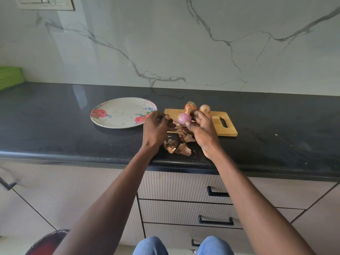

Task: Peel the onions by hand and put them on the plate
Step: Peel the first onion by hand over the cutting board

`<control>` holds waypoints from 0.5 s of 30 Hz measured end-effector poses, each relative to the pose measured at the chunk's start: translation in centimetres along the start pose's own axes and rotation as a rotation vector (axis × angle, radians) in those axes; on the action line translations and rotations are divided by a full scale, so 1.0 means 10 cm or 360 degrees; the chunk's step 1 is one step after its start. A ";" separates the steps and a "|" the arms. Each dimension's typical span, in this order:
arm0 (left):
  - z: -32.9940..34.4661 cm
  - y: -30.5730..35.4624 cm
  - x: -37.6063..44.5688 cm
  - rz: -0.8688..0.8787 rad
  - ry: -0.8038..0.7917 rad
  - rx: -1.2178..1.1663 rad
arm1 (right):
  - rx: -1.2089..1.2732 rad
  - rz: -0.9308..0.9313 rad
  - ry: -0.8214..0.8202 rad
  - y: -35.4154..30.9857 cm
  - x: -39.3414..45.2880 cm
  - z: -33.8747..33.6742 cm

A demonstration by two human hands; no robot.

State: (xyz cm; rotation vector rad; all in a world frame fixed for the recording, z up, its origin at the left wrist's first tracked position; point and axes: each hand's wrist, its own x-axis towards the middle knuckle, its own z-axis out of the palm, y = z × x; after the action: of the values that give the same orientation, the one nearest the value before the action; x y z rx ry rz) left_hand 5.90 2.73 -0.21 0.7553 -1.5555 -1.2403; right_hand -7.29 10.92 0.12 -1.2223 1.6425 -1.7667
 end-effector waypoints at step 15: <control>0.00 0.07 -0.07 0.0224 -0.0197 0.0406 | 0.0006 0.0041 0.0024 0.01 0.00 -0.01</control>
State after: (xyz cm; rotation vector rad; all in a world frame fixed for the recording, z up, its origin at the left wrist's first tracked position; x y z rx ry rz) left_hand 6.23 3.56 0.28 0.7265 -1.8597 -1.0126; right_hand -7.41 11.00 0.03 -1.1836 1.6553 -1.7672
